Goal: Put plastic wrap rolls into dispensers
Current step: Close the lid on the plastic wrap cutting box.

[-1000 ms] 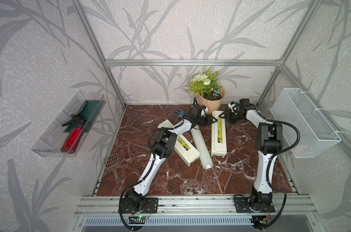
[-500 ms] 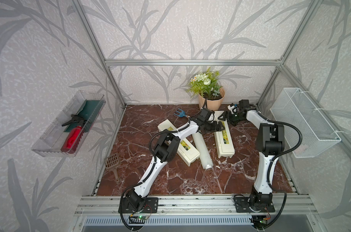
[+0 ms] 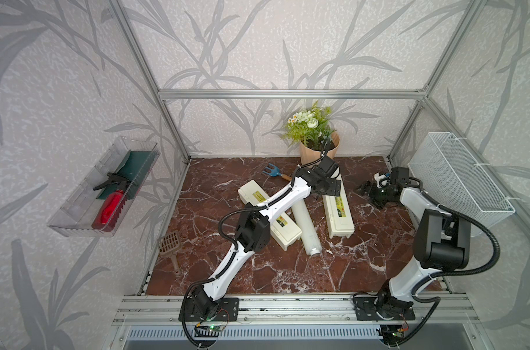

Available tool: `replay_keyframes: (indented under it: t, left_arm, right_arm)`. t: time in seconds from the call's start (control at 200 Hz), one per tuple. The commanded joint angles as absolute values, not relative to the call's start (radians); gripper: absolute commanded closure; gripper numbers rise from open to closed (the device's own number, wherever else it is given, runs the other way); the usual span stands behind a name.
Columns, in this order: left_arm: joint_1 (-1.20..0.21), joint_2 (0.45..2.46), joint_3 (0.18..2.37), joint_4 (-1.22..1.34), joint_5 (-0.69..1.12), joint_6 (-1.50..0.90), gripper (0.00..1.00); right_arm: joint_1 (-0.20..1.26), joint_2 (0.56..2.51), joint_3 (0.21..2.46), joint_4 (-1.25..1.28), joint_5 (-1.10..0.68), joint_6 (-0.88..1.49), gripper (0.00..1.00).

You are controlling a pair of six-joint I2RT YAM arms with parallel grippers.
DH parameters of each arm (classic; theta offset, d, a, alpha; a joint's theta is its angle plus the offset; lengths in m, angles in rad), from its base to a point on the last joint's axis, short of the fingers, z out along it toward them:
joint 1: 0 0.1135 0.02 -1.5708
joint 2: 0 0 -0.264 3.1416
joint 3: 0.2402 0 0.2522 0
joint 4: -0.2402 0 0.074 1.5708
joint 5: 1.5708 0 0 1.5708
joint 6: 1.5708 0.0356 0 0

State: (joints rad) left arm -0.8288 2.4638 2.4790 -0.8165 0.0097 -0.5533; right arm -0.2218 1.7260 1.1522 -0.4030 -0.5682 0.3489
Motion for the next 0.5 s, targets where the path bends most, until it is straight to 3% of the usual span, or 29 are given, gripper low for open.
replay_keyframes:
  t: [0.0,0.295,0.495]
  left_arm:
    - [-0.850,2.535,2.534,-0.984,-0.128,-0.635,0.11]
    - [-0.899,2.591,2.615,-0.996,-0.219,-0.701,0.12]
    - [-0.915,2.574,2.616,-0.946,-0.232,-0.679,0.12]
  right_arm:
    - [-0.212,1.670,1.115,-0.358,-0.599,0.354,0.11]
    - [-0.209,1.661,1.070,-0.353,-0.623,0.364,0.12]
    - [-0.188,1.701,0.965,-0.302,-0.615,0.396,0.28]
